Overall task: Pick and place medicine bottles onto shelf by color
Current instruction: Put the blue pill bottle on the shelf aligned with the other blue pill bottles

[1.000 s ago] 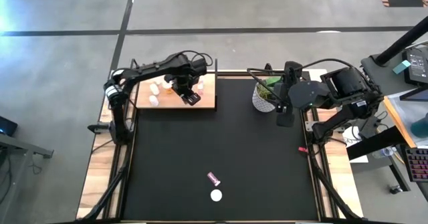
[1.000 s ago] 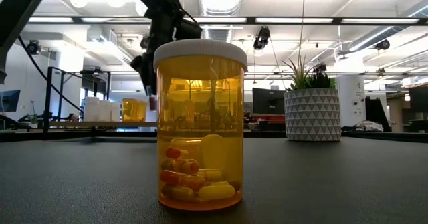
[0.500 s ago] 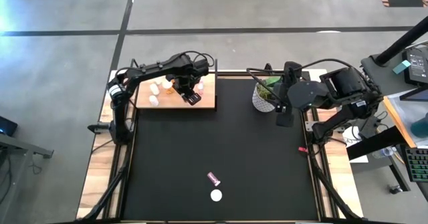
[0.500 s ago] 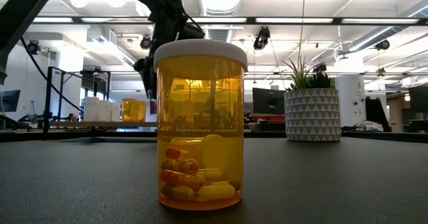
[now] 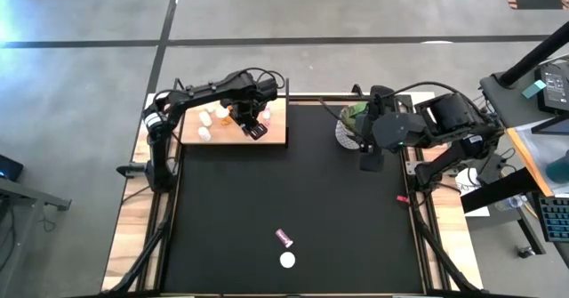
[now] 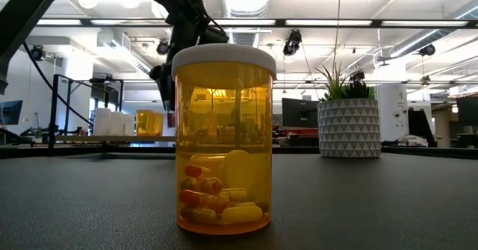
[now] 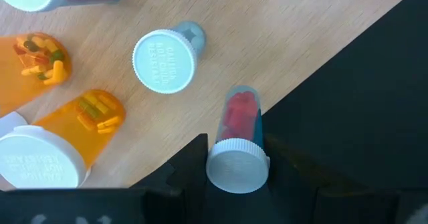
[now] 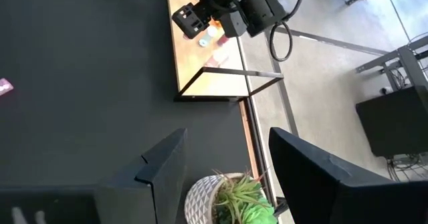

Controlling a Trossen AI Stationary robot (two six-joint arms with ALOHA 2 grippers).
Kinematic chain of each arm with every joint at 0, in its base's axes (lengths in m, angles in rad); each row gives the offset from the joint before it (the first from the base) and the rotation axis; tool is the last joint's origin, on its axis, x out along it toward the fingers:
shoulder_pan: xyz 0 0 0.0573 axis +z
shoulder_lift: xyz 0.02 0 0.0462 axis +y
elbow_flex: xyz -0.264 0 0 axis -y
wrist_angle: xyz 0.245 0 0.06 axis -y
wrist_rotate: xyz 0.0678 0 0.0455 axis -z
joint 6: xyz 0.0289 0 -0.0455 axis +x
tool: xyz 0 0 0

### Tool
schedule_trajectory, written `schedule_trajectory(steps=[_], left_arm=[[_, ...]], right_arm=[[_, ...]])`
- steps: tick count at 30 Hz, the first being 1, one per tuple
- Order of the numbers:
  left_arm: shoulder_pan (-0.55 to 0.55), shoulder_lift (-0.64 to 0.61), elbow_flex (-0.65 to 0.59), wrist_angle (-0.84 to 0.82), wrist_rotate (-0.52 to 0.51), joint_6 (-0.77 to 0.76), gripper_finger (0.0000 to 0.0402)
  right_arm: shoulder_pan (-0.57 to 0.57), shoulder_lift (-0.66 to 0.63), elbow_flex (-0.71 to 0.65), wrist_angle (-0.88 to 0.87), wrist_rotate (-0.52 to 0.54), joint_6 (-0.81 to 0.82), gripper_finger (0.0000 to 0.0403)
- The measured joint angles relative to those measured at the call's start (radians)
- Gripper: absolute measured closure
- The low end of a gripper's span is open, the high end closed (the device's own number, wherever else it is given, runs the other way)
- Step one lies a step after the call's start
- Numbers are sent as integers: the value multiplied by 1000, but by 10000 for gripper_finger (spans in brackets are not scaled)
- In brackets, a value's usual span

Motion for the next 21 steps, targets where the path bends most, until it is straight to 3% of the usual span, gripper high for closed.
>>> schedule_trajectory(steps=[11,21], left_arm=[[0,3,0,5,-8,0,283],[-1,3,0,2,-8,0,283]], right_arm=[[0,44,0,25,17,-52,199],[18,-41,8,28,18,-78,199]])
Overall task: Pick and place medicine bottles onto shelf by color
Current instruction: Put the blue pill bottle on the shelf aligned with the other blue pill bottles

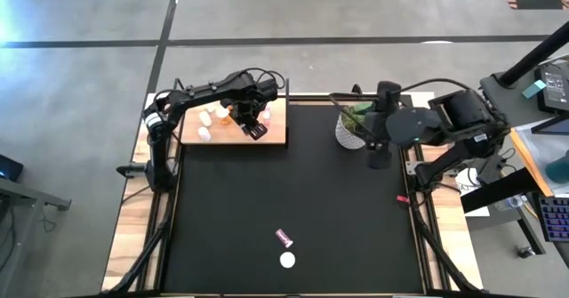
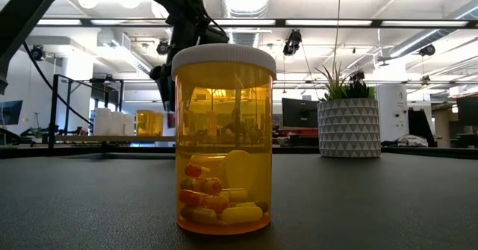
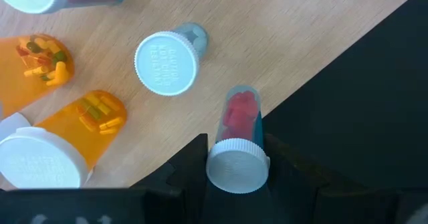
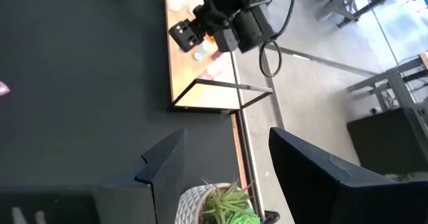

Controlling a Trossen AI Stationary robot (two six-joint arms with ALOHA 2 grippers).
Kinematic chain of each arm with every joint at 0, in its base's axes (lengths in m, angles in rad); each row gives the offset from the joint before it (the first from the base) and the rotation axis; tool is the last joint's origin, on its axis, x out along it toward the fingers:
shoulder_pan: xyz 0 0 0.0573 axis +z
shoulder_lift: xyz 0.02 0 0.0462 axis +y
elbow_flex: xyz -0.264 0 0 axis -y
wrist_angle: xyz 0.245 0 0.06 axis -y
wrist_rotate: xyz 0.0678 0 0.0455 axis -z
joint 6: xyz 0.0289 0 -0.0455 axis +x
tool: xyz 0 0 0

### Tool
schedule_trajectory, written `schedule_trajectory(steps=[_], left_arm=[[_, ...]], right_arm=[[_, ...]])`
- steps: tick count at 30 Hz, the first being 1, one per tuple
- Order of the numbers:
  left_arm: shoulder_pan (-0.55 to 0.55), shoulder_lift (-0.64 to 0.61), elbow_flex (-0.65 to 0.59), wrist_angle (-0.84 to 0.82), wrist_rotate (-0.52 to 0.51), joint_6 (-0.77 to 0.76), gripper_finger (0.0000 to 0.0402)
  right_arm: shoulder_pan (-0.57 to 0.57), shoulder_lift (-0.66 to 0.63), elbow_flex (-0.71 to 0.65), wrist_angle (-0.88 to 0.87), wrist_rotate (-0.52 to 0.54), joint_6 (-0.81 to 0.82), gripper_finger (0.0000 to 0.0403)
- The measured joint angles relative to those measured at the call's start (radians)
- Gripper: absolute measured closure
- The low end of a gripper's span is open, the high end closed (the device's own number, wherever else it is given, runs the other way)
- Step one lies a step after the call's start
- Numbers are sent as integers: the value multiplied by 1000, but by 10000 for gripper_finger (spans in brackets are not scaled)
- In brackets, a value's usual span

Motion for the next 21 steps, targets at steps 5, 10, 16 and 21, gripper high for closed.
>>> schedule_trajectory(steps=[5,10,16,21], left_arm=[[-1,0,0,0,0,-1,283],[-1,0,-1,0,0,-2,283],[-1,0,-1,0,1,-28,283],[-2,0,-1,0,1,-29,283]], right_arm=[[0,-38,0,0,2,-1,199],[0,-39,0,0,9,-1,199],[0,-22,0,4,51,-1,199],[0,-10,0,5,68,-1,199]])
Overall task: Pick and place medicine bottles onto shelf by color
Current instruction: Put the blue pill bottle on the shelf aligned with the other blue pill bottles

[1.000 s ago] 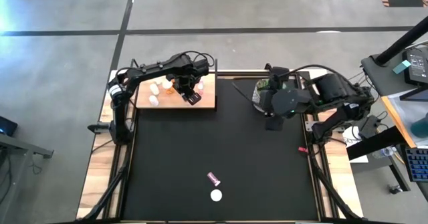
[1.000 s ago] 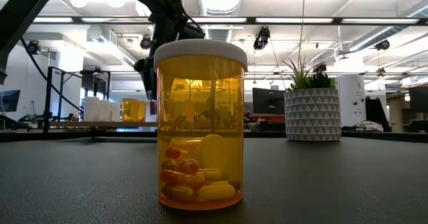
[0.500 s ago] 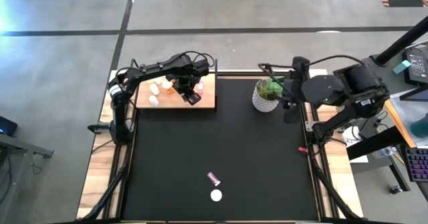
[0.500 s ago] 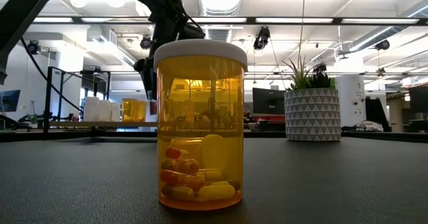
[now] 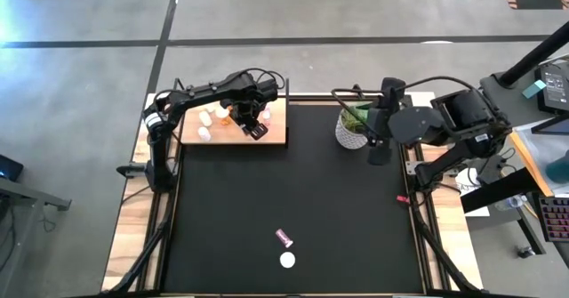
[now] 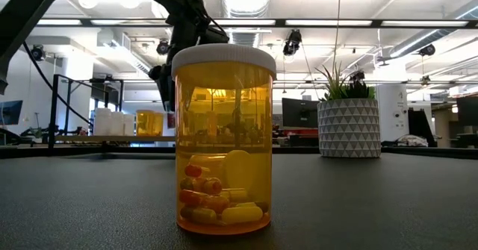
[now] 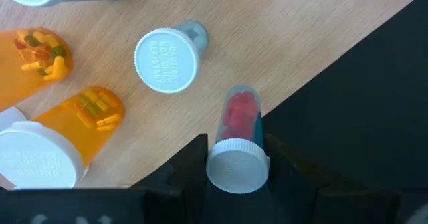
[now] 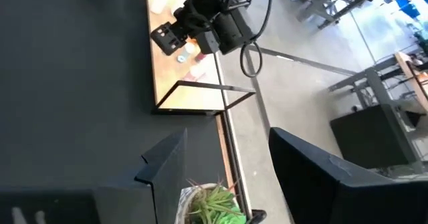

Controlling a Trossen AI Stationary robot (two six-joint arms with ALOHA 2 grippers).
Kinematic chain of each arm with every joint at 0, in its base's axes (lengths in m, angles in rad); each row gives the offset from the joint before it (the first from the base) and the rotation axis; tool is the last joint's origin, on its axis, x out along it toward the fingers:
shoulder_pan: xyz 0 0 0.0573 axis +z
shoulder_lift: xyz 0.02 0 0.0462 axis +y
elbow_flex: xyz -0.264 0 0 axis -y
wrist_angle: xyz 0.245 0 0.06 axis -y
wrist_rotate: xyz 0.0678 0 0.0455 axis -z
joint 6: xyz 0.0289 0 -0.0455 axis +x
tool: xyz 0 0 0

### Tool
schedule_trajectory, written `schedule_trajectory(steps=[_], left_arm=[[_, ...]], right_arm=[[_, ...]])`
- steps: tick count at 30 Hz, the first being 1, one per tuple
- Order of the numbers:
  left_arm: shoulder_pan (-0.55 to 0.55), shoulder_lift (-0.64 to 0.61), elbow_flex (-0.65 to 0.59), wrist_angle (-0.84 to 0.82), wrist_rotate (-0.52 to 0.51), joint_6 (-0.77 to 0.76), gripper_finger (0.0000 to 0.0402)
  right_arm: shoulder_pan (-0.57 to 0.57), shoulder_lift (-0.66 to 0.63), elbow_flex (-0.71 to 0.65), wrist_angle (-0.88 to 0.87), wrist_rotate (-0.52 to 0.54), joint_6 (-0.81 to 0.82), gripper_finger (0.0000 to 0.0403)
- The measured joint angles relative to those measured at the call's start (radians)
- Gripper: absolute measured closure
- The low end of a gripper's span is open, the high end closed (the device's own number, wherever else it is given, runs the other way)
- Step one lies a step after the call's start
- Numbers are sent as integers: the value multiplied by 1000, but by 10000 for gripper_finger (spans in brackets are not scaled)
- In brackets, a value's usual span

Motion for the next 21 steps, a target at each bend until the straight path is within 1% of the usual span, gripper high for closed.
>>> schedule_trajectory(steps=[9,15,21], left_arm=[[-8,0,0,0,1,-5,283],[-9,0,-3,-1,1,-25,283],[-14,0,-32,-1,4,-28,283]], right_arm=[[0,-2,0,0,48,0,199],[0,-2,0,0,52,-1,199],[0,-2,0,0,52,-9,199]])
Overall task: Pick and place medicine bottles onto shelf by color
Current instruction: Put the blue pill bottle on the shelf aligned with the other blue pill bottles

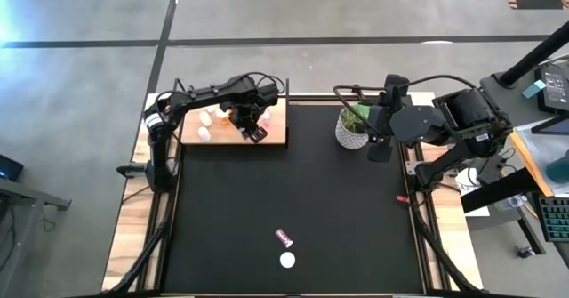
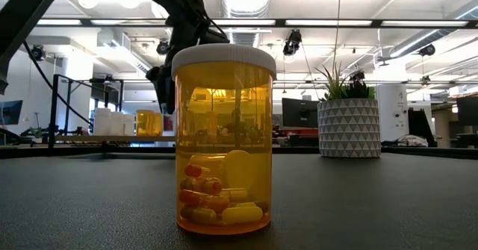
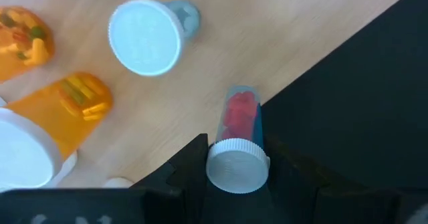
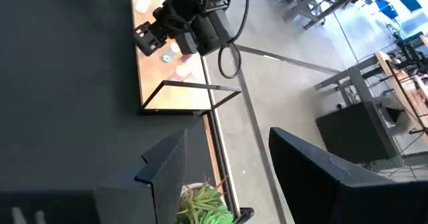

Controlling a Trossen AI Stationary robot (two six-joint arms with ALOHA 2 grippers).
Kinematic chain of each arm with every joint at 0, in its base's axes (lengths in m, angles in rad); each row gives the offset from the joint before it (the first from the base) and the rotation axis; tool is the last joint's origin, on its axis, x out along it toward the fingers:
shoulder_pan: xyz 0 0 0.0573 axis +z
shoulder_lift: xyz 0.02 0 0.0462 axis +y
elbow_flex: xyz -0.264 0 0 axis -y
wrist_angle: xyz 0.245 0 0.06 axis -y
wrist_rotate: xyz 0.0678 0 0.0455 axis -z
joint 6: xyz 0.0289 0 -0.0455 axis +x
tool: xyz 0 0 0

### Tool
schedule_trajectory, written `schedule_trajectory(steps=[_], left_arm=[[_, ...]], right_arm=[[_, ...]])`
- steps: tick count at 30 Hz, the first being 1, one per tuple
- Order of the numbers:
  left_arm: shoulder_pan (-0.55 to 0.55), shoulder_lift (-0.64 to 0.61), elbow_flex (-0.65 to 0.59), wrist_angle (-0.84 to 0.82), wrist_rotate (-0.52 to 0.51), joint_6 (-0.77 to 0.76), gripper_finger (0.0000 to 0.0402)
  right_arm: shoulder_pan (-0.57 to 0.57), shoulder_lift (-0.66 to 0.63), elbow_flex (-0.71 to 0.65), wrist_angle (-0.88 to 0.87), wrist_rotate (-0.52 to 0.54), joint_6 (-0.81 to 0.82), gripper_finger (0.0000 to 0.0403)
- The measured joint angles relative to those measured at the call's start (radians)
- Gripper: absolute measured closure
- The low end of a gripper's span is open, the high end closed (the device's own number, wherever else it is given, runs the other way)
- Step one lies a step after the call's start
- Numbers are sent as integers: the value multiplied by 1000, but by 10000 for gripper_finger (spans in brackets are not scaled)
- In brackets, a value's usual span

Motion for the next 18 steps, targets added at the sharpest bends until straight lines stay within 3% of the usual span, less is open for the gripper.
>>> schedule_trajectory(steps=[18], left_arm=[[-4,0,-32,54,-6,1,283]], right_arm=[[0,0,0,0,26,-1,199]])
